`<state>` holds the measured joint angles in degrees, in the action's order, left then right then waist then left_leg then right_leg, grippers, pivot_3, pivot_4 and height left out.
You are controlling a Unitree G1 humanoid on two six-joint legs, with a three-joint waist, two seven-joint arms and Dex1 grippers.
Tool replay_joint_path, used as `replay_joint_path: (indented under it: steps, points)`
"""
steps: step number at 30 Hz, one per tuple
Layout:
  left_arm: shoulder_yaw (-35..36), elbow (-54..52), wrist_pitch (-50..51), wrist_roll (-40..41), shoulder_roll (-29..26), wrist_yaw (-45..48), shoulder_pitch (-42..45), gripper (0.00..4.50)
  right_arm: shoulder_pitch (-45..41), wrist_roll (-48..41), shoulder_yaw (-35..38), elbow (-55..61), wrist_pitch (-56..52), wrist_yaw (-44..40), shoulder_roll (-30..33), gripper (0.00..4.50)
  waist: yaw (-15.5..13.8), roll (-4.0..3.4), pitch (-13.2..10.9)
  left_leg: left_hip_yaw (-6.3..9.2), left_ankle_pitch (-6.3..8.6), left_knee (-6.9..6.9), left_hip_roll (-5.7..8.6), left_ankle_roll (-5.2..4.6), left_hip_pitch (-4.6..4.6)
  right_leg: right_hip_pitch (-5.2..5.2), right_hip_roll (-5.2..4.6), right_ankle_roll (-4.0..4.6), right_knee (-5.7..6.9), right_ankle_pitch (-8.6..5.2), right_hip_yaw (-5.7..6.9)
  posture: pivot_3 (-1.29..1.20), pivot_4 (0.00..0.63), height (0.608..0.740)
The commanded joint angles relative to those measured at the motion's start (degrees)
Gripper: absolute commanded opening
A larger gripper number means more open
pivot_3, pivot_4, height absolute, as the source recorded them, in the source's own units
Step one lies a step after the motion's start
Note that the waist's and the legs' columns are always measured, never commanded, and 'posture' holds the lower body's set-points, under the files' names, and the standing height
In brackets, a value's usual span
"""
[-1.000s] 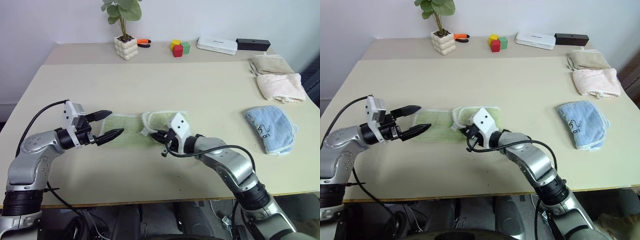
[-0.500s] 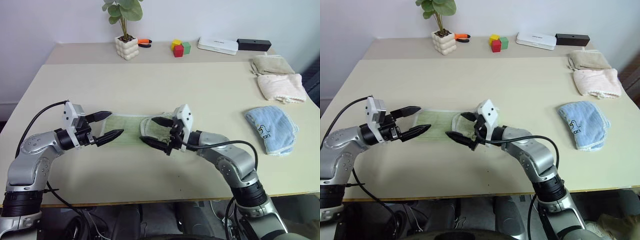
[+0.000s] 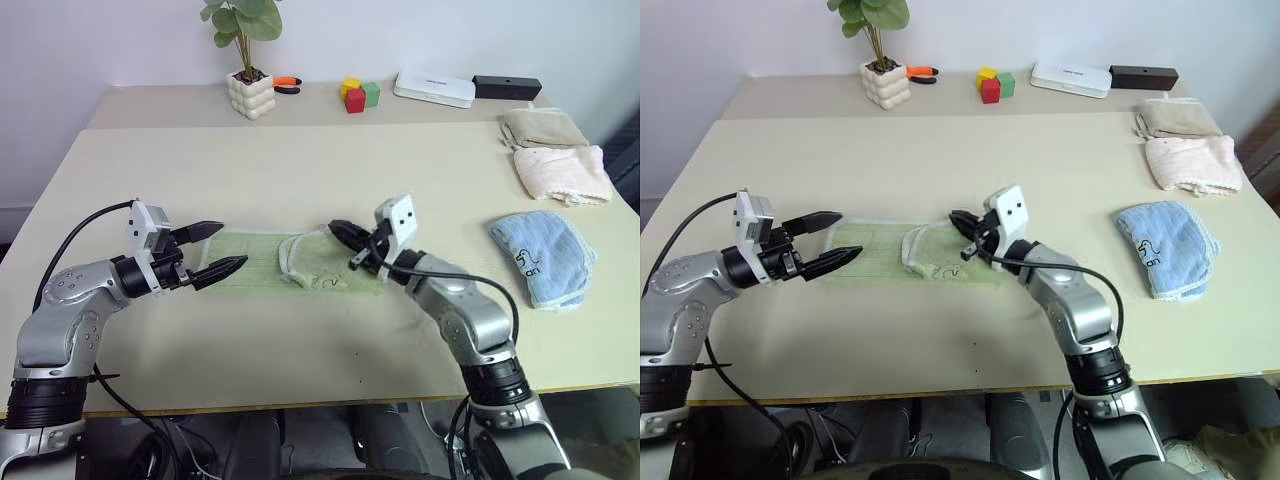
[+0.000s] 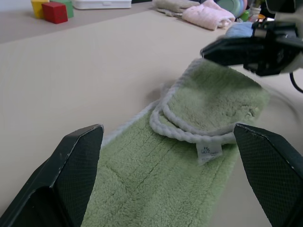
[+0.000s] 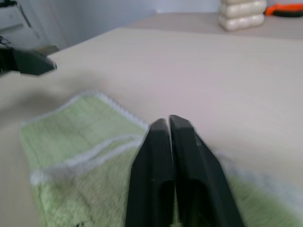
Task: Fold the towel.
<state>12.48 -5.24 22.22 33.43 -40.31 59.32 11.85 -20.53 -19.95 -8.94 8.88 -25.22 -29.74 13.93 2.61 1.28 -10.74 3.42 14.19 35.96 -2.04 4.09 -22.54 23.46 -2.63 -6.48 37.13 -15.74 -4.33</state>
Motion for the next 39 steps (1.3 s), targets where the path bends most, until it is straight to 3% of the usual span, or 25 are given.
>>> replay_joint_path:
  steps: [1,4,11,14,21,22,30,35,39]
  points:
    - [0.9,-2.5,1.2,1.6,-0.9,0.8,-0.7,4.5,1.3,8.0,-4.0,-4.1,6.5,1.0,1.1,0.02,0.0,0.0,0.0,0.0,0.0,0.0,0.0,0.0,0.01,-0.01,0.0,0.01,0.0,0.0,0.0,0.0,0.15,0.74]
    - [-0.1,-4.4,3.9,2.3,-1.2,0.7,-1.9,4.5,1.4,17.2,-8.6,-12.0,10.9,2.9,4.0,0.02,0.0,0.01,0.0,-0.01,0.0,0.02,0.0,0.0,0.02,-0.02,0.0,0.02,-0.01,-0.01,0.0,0.0,0.15,0.74]
    - [-1.9,-7.6,4.9,0.4,-2.8,1.0,-6.8,4.5,1.1,17.8,-8.3,-17.7,12.5,1.9,1.7,0.02,0.0,0.21,0.1,0.0,0.0,0.06,0.0,0.0,0.21,-0.23,0.0,0.25,-0.01,-0.11,-0.02,0.0,0.15,0.74]
    - [-1.1,-8.3,6.5,1.8,-2.7,0.1,-6.6,4.5,1.3,12.6,-6.2,-14.3,9.8,-2.0,0.3,0.82,0.0,0.23,0.2,0.01,0.0,0.13,-0.01,0.01,0.24,-0.28,0.01,0.29,0.0,-0.1,-0.01,0.0,0.15,0.74]
    - [1.5,-10.4,11.9,5.2,-2.8,-3.3,-6.9,4.5,0.3,3.6,-2.0,-4.3,6.2,-8.7,0.3,4.27,0.0,0.15,0.1,0.02,0.0,0.04,-0.01,0.0,0.13,-0.13,0.01,0.15,0.02,-0.04,-0.01,0.0,0.15,0.74]
    - [1.9,-10.8,12.2,5.4,-2.7,-3.8,-7.2,4.5,0.2,2.4,-1.5,-3.2,5.6,-10.0,0.7,4.45,0.0,0.14,0.1,0.02,0.0,0.03,-0.01,0.0,0.11,-0.11,0.01,0.04,0.02,0.01,-0.01,0.0,0.15,0.74]
    - [6.3,-16.2,19.4,11.3,-1.2,-10.3,-11.1,4.5,-0.4,-1.5,1.5,2.5,3.0,-15.8,7.3,4.45,-0.1,0.09,0.0,0.01,0.0,0.05,-0.01,0.0,0.1,-0.11,-0.01,0.22,0.0,-0.09,-0.01,0.0,0.15,0.74]
    - [12.9,-20.5,28.6,20.3,1.4,-20.9,-14.9,4.5,0.6,-4.9,4.8,9.7,1.5,-25.9,20.1,4.45,-0.1,0.06,-0.1,0.02,0.0,0.09,0.0,0.0,0.07,-0.12,-0.05,0.15,-0.01,-0.06,-0.01,0.0,0.15,0.74]
    - [16.3,-19.7,34.6,28.8,5.4,-30.0,-16.5,4.5,1.0,-9.2,9.1,10.5,0.5,-30.6,25.8,4.45,-0.1,0.06,-0.1,0.01,0.01,0.08,0.0,-0.01,0.12,-0.14,-0.03,0.2,-0.01,-0.1,-0.01,0.0,0.15,0.74]
